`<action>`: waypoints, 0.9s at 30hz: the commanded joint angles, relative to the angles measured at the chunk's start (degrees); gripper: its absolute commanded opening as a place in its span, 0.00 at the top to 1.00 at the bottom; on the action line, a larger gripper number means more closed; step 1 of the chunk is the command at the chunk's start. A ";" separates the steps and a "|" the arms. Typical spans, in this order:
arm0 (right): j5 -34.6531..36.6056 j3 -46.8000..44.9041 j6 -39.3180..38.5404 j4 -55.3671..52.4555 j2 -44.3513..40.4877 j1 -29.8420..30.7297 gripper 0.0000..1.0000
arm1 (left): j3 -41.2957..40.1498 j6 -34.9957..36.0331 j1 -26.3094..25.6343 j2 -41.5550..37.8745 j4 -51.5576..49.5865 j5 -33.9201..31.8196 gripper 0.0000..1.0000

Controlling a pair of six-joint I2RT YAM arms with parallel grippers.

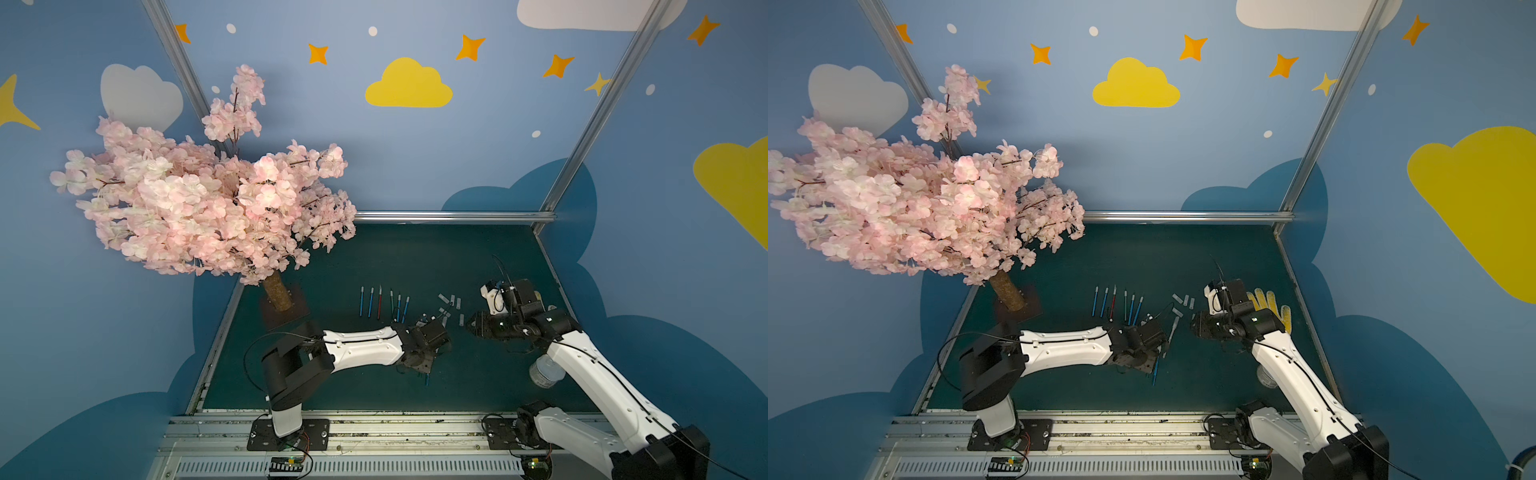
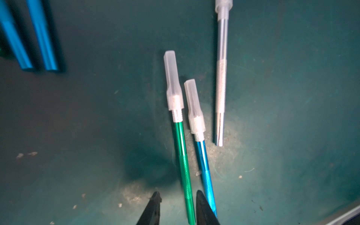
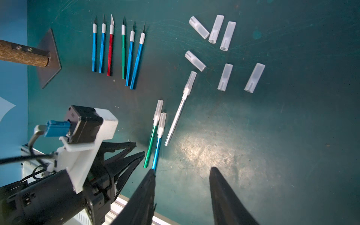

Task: Remove protective caps from carving knives
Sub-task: Pick up the carving knife from the center of the board.

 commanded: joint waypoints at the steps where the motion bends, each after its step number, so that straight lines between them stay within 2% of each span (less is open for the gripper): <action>1: 1.75 -1.85 0.58 1.51 -2.53 -0.03 0.54 | 1.43 -0.12 -0.25 1.49 -0.03 0.68 0.67; 9: 2.77 -4.02 -0.06 3.66 -5.85 -0.09 0.55 | 2.40 0.07 -0.21 3.31 -0.41 1.00 0.67; 27: 2.76 -3.66 -0.08 3.54 -6.01 -0.09 0.56 | 8.10 1.77 -1.03 9.24 -12.47 -5.35 0.74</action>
